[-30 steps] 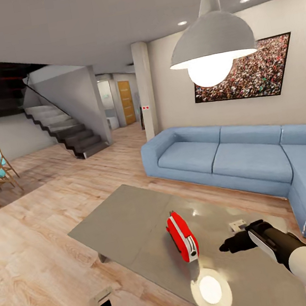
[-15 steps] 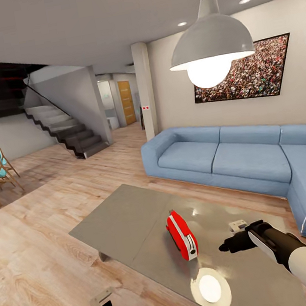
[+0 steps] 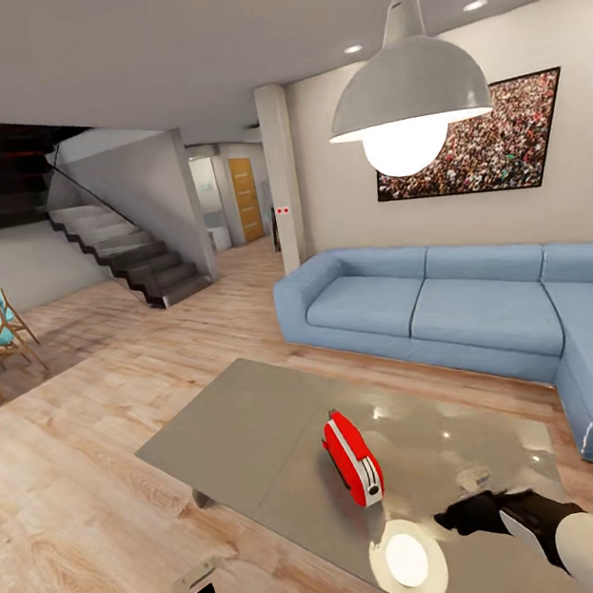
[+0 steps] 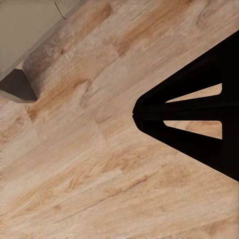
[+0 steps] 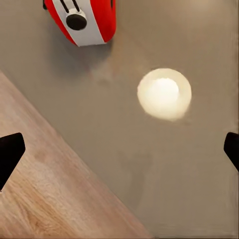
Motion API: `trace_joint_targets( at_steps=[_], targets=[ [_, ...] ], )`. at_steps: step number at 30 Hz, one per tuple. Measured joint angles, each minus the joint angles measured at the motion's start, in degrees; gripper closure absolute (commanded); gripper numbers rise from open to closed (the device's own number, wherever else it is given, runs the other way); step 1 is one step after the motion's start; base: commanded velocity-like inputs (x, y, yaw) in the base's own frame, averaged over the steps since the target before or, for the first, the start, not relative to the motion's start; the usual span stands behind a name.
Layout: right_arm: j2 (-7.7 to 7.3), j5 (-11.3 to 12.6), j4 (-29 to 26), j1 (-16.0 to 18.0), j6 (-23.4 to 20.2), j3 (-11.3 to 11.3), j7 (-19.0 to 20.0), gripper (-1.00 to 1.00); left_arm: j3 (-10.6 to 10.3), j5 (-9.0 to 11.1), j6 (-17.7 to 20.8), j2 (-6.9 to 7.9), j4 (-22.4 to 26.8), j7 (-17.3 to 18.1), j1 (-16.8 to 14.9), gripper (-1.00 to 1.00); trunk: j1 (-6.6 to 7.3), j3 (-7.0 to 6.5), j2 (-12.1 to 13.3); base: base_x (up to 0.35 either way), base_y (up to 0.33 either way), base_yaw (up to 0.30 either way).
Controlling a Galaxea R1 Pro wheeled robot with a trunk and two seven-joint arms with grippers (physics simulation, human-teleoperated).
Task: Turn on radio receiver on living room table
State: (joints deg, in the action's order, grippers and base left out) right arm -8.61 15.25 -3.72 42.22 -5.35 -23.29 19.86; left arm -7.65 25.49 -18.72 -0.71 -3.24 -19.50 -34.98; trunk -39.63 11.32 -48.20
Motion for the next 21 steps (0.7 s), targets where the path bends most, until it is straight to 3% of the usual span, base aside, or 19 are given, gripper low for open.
trace_joint_targets(
  at_steps=[5, 21],
  targets=[
    [0.05, 0.0, 6.4, -0.1, 5.6, 0.1, 0.0, -1.0, 0.0, 0.0, 0.0, 0.12, 0.0, 0.0, 0.0, 1.0, 1.1, -0.9, 2.0, 0.0, 0.0, 0.0],
    [0.09, 0.1, 7.9, -5.4, 6.4, 0.0, -0.4, -1.0, 0.0, 0.0, 0.0, 0.65, 0.0, 0.0, 0.0, 1.0, 4.61, -3.77, 8.4, 0.0, 0.0, 0.0]
  ],
)
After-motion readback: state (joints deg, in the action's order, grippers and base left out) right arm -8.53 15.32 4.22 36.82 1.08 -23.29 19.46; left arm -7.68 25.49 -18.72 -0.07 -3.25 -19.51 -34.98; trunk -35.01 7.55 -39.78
